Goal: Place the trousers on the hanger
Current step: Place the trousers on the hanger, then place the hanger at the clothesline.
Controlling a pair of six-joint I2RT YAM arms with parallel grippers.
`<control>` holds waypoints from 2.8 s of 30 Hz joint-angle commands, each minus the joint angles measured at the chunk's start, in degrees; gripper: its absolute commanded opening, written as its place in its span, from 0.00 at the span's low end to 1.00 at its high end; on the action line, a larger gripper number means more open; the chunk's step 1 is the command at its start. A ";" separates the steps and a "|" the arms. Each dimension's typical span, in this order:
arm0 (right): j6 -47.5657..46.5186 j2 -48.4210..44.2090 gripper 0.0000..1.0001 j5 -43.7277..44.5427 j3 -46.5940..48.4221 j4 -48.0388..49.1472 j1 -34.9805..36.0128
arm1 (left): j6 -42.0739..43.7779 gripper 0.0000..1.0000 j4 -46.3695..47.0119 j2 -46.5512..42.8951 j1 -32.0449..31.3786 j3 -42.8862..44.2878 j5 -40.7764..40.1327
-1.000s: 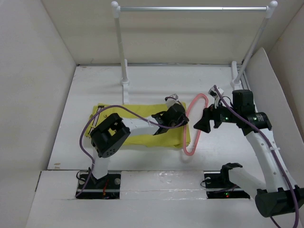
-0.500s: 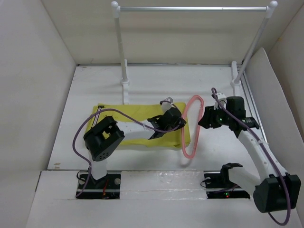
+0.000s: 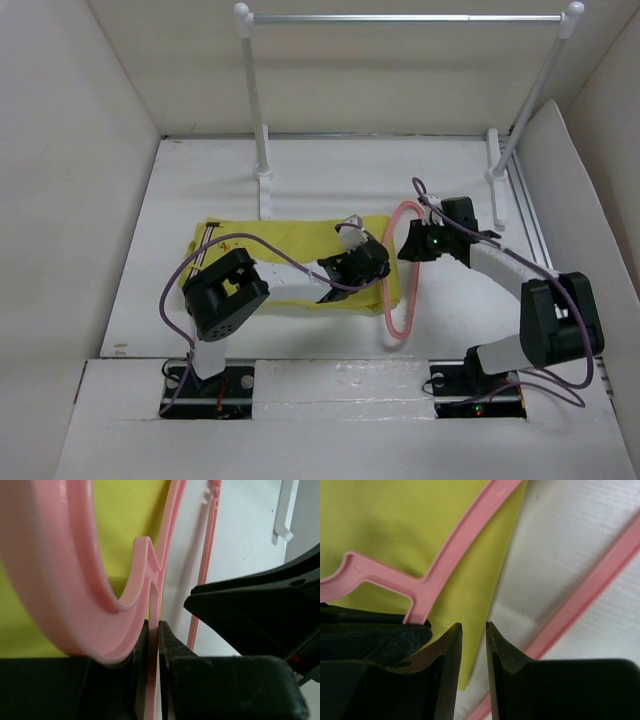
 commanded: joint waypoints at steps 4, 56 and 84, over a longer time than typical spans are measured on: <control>-1.28 7.22 0.46 4.18 5.69 5.64 3.22 | -1.42 0.00 -1.77 2.48 0.49 2.38 -3.68; -2.33 -2.88 0.00 -4.77 0.86 0.98 -26.83 | 13.08 0.00 -12.14 -14.84 1.20 -11.17 -15.63; 14.53 -36.90 0.82 -6.12 17.63 -5.53 12.23 | 37.94 0.00 -29.01 -17.92 -3.46 46.45 -18.63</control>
